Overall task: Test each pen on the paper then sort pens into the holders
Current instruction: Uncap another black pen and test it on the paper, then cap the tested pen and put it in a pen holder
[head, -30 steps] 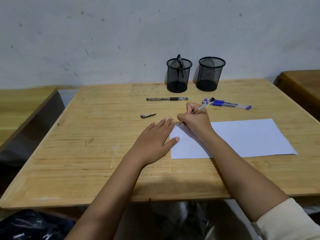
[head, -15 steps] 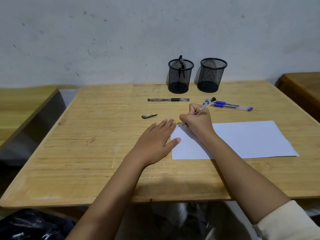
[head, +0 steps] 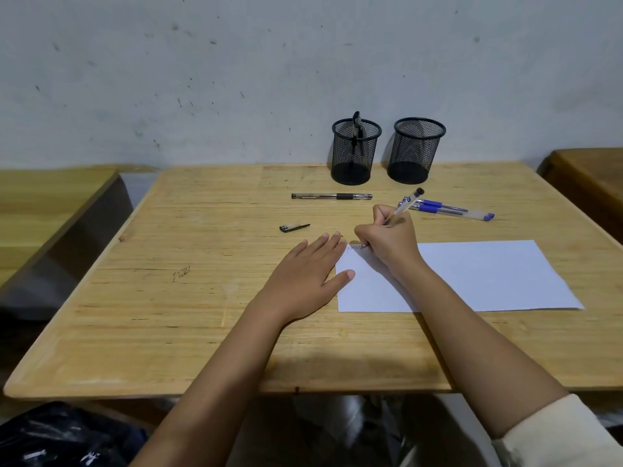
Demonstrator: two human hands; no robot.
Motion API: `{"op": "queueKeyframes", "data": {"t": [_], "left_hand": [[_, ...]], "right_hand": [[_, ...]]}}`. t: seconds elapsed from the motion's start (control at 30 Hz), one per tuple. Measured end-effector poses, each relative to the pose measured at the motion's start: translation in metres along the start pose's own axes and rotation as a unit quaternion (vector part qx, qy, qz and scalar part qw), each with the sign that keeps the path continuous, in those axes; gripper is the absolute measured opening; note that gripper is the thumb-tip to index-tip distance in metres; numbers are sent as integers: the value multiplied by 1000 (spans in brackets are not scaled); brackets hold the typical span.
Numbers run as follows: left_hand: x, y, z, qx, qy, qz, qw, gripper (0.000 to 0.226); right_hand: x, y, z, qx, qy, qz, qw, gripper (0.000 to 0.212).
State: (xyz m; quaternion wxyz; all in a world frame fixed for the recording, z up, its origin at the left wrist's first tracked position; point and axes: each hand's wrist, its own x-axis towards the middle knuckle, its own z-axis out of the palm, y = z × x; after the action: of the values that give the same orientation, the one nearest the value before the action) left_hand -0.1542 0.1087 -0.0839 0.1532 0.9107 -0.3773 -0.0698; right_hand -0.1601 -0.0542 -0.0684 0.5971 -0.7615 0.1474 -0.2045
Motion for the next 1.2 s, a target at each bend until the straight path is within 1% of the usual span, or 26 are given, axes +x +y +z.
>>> {"op": "queueKeyframes", "data": {"t": [0.2, 0.37, 0.53, 0.57, 0.63, 0.7, 0.73, 0.83, 0.93, 0.97, 1.03, 1.07, 1.13, 1.2], "left_hand": [[0, 0, -1, -1, 1, -1, 1000, 59], [-1, 0, -1, -2, 3, 1, 1000, 59], [-1, 0, 0, -4, 9, 2, 1000, 59], [-1, -1, 1, -5, 10, 3, 1000, 59], [-1, -1, 1, -9, 14, 3, 1000, 59], [-1, -1, 1, -16, 23, 4, 1000, 59], [0, -1, 0, -24, 29, 4, 999, 59], [-1, -1, -3, -81, 59, 3, 995, 57], [-2, -5, -13, -211, 122, -21, 970, 51], [-1, -9, -18, -227, 153, -30, 961, 49], [3, -21, -25, -183, 203, -55, 960, 47], [6, -28, -27, -153, 209, -72, 963, 47], [13, -41, -29, -116, 189, -115, 968, 47], [19, -50, -28, -91, 168, -145, 971, 42]], "right_hand": [[-4, -4, 1, 1, 20, 4, 1000, 40], [-3, -6, 0, -5, 9, 17, 1000, 39], [-7, -9, 0, 11, 22, 19, 1000, 40], [-7, -9, -1, 33, 36, 28, 998, 38], [-7, -10, -5, 133, 56, 56, 988, 35], [-8, -12, -9, 248, 48, 82, 964, 31], [-8, -13, -11, 280, 39, 90, 955, 27], [-8, -16, -14, 316, 13, 81, 945, 13], [-5, -20, -18, 349, -5, 89, 933, 15], [-3, -21, -20, 356, -9, 93, 930, 16], [0, -22, -24, 354, -24, 88, 931, 18], [1, -23, -27, 348, -34, 84, 933, 19], [3, -27, -32, 331, -54, 79, 939, 20], [4, -30, -35, 321, -67, 82, 941, 19]]}}
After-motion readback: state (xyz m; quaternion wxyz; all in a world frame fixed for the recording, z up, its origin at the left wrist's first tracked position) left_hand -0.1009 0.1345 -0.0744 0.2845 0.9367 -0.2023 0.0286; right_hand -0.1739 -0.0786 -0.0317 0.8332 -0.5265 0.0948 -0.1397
